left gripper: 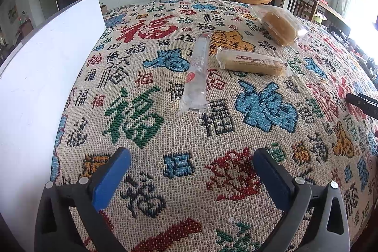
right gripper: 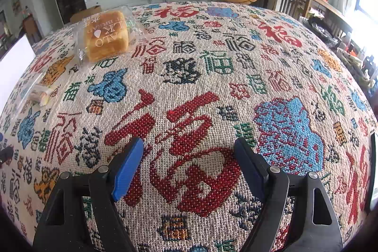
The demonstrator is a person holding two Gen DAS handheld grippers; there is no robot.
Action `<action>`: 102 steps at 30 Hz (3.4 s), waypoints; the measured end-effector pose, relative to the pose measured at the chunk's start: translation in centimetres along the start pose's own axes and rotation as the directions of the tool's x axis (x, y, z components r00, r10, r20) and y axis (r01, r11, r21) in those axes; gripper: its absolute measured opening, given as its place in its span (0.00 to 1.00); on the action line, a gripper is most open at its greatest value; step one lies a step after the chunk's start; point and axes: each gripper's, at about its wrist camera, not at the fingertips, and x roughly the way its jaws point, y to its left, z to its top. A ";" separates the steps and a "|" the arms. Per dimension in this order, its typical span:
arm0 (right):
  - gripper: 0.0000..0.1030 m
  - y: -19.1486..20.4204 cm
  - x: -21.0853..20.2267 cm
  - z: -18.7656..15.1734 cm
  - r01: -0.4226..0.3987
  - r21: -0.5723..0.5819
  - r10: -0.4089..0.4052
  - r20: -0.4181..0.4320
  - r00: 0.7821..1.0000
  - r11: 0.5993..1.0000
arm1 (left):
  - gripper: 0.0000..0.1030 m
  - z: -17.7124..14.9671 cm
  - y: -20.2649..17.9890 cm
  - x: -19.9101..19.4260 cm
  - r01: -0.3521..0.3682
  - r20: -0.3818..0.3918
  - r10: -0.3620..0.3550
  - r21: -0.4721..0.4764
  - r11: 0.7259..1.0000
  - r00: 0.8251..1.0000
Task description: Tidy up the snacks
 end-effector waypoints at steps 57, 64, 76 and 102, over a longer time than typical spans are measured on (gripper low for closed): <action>0.80 0.1 0.1 0.0 -0.003 0.002 0.003 0.000 1.000 1.000 | 1.00 0.0 0.0 0.0 0.002 0.000 -0.002 -0.002 1.000 1.000; 0.80 0.2 0.1 0.0 -0.003 0.002 0.003 0.000 1.000 1.000 | 1.00 0.0 0.0 0.0 0.001 0.000 -0.001 -0.002 1.000 1.000; 0.80 0.2 0.1 0.0 -0.003 0.002 0.003 0.000 1.000 1.000 | 1.00 -0.1 0.0 0.0 0.003 0.000 -0.003 -0.002 1.000 1.000; 0.81 0.3 0.1 -0.1 -0.004 0.003 0.004 0.000 1.000 1.000 | 1.00 5.2 0.9 -3.6 0.107 0.015 -0.106 -0.036 0.994 0.994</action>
